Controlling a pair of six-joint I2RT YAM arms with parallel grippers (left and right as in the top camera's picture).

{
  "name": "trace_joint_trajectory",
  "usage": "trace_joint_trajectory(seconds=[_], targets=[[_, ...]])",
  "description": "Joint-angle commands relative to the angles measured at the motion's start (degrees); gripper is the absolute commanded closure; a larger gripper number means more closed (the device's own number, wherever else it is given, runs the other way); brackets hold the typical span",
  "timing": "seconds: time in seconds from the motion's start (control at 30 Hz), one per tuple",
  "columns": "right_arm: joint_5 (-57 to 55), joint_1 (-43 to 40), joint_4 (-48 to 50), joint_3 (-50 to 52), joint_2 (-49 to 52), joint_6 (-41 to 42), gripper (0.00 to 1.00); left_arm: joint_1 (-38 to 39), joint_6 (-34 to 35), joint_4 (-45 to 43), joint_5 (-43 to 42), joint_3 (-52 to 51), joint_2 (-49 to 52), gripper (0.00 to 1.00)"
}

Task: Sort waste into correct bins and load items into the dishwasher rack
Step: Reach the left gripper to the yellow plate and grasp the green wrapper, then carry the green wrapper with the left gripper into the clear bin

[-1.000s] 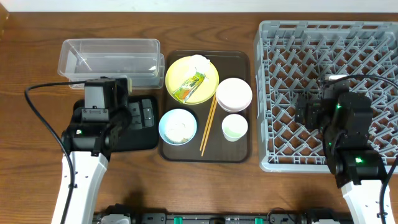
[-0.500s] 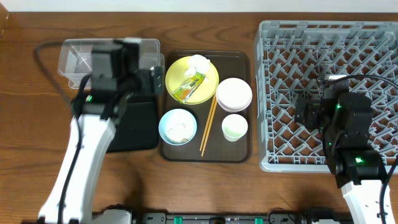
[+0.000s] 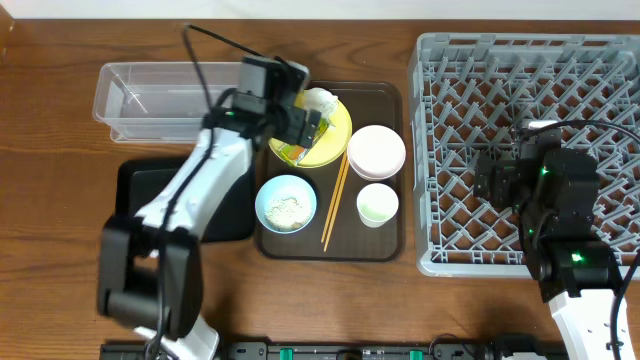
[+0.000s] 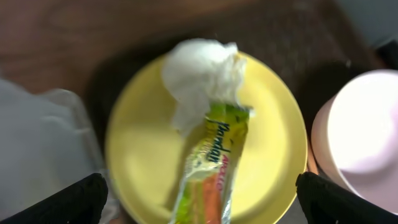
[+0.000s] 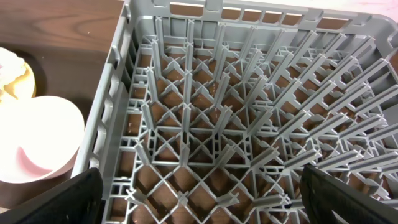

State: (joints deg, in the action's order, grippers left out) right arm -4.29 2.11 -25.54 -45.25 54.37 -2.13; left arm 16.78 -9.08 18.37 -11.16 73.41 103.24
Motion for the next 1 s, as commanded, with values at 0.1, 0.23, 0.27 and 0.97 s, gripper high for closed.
trace_joint_trajectory(seconds=[0.1,0.23,0.27,0.97], targets=[[0.48,0.55,0.00,-1.31,-0.13,0.35,0.01,2.14,-1.01,-1.16,0.74,0.98,6.27,0.04],[0.48,0.55,0.00,-1.31,-0.13,0.35,0.01,2.69,-0.96,-1.44,0.72,0.96,9.49,0.12],[0.48,0.55,0.00,-1.31,-0.13,0.35,0.01,2.78,-0.96,-1.38,0.72,0.96,10.16,0.14],[0.48,0.55,-0.04,-1.31,-0.13,0.35,0.01,3.45,-0.94,-1.29,0.74,0.87,10.67,0.80]])
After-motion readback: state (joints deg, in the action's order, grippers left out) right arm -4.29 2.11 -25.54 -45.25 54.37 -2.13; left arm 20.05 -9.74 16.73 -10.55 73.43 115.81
